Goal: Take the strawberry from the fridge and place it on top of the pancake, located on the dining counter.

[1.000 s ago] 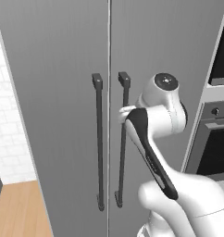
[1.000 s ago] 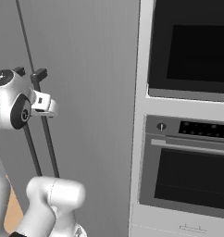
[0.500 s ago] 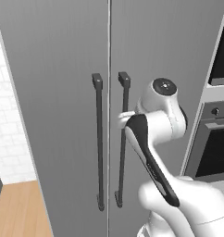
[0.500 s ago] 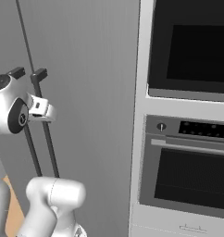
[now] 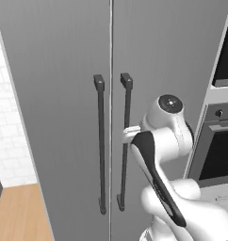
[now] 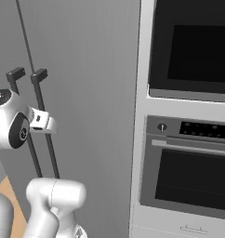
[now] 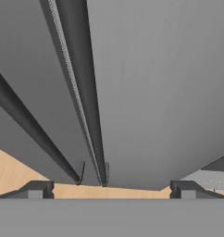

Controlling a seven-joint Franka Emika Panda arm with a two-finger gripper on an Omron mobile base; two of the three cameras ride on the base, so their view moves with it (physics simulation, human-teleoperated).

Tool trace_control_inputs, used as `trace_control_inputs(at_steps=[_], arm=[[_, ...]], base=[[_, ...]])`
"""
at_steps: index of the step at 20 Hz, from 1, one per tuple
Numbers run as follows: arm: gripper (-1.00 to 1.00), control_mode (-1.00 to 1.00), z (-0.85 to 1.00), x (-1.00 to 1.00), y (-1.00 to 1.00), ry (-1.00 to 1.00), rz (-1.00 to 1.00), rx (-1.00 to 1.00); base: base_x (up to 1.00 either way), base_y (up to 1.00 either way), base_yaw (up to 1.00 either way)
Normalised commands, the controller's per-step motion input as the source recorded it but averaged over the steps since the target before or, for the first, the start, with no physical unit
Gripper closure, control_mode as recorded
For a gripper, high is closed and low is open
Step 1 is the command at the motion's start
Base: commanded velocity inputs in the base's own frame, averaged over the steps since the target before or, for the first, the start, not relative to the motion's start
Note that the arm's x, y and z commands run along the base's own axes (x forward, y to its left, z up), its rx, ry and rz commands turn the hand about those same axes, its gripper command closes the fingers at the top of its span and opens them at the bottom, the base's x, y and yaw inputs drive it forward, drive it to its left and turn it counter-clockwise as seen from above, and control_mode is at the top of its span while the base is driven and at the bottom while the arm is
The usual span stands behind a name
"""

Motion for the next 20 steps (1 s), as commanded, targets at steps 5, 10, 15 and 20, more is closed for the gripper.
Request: trace_control_inputs(at_steps=[5, 10, 15, 20], arm=[[-1.00, 1.00, 0.00, 0.00, 0.00, 0.00, 0.00, 0.00], [-1.00, 1.00, 0.00, 0.00, 0.00, 0.00, 0.00, 0.00], [-1.00, 1.00, 0.00, 0.00, 0.00, 0.00, 0.00, 0.00], [-1.00, 1.00, 0.00, 0.00, 0.00, 0.00, 0.00, 0.00]], base=[[-0.36, 0.09, 0.00], [-0.60, 0.03, 0.00], [-0.73, 0.00, 0.00], [-0.49, 0.02, 0.00]])
